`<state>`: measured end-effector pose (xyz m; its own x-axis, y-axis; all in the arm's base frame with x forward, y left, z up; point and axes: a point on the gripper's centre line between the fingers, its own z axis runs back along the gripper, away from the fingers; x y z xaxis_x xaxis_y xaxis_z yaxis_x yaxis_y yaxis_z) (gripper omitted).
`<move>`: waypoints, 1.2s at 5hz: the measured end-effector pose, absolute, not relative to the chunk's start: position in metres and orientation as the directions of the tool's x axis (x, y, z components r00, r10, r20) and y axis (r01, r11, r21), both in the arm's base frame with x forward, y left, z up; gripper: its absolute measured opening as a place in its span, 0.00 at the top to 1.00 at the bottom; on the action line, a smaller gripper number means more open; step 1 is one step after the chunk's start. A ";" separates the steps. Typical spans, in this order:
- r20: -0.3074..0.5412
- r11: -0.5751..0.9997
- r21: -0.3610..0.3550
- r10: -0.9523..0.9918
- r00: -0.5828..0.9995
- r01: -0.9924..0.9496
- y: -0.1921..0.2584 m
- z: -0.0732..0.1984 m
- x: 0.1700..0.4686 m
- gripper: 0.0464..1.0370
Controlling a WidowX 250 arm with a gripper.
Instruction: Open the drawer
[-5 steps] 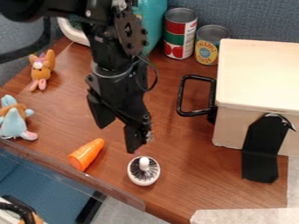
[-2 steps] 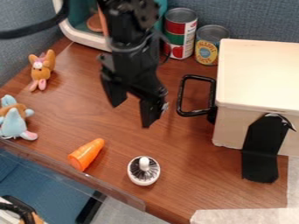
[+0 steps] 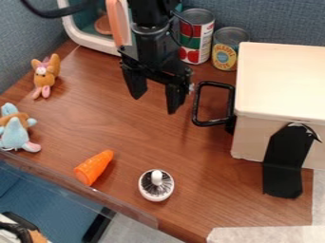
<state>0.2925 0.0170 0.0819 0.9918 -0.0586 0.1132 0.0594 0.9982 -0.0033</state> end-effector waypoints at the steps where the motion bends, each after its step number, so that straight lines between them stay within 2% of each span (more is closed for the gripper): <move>1: 0.106 0.999 -0.050 0.011 0.994 -0.006 0.018 0.072 0.310 0.04; 4: 0.067 0.983 -0.148 0.122 0.990 -0.112 -0.009 0.030 0.352 0.04; 6: 0.044 0.984 -0.140 0.114 0.993 -0.106 -0.017 0.014 0.363 0.07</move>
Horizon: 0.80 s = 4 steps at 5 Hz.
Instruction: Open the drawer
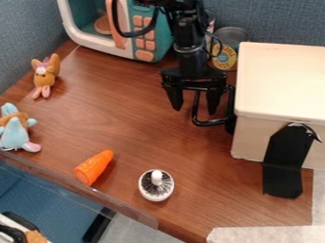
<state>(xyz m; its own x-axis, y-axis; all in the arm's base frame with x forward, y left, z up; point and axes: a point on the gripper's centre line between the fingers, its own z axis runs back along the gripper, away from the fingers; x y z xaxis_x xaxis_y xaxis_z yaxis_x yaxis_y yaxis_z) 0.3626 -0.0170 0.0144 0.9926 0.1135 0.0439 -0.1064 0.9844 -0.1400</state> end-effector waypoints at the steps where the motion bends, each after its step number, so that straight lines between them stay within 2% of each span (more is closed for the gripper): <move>1: 0.040 0.989 -0.100 0.114 0.993 -0.110 -0.008 0.012 0.360 0.38; 2: 0.020 0.990 -0.069 0.123 0.992 -0.122 0.003 0.010 0.354 0.67; 3: 0.020 0.984 -0.031 0.173 0.985 -0.173 0.030 0.014 0.347 0.85; 4: 0.037 0.977 0.028 0.209 0.977 -0.210 0.065 0.023 0.335 0.90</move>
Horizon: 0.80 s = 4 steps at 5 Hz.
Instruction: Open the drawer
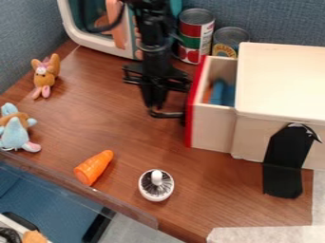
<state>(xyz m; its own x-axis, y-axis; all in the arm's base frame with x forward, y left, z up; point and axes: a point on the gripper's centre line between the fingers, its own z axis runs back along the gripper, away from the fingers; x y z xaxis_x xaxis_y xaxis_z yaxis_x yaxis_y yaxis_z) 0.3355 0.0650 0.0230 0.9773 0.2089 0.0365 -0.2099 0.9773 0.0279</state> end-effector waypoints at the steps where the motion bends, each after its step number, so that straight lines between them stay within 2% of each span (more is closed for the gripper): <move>1: 0.044 0.972 0.057 0.225 0.973 -0.227 0.077 0.026 0.326 0.86; 2: 0.046 0.963 0.052 0.262 0.964 -0.264 0.091 0.036 0.320 0.62; 3: 0.081 0.965 0.055 0.253 0.964 -0.258 0.090 0.055 0.316 0.30; 4: 0.128 0.975 0.073 0.202 0.971 -0.212 0.087 0.080 0.316 0.05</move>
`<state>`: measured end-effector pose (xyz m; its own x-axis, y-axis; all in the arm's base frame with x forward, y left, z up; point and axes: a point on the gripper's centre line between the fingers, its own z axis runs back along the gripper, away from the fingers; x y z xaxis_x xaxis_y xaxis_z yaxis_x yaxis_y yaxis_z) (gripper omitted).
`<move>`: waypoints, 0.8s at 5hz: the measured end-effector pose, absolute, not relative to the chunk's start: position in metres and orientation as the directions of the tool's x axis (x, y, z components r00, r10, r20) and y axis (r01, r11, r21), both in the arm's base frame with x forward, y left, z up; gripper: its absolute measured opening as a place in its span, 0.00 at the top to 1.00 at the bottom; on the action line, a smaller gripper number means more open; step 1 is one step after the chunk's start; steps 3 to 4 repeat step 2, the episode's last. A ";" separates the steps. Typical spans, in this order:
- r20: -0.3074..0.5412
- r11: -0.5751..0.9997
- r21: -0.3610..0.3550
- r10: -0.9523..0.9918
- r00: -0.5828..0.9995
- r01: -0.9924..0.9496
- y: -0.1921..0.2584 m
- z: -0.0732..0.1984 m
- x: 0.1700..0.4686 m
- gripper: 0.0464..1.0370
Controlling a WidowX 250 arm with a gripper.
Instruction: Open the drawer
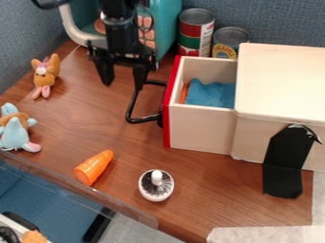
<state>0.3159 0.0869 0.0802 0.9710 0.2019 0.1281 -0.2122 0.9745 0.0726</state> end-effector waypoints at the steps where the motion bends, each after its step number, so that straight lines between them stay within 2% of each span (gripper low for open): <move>1: 0.126 0.981 0.098 0.152 0.980 -0.165 0.086 0.094 0.318 0.03; 2: 0.131 0.984 0.110 0.126 0.983 -0.140 0.087 0.104 0.318 0.04; 4: 0.131 0.984 0.110 0.126 0.983 -0.140 0.087 0.104 0.318 0.04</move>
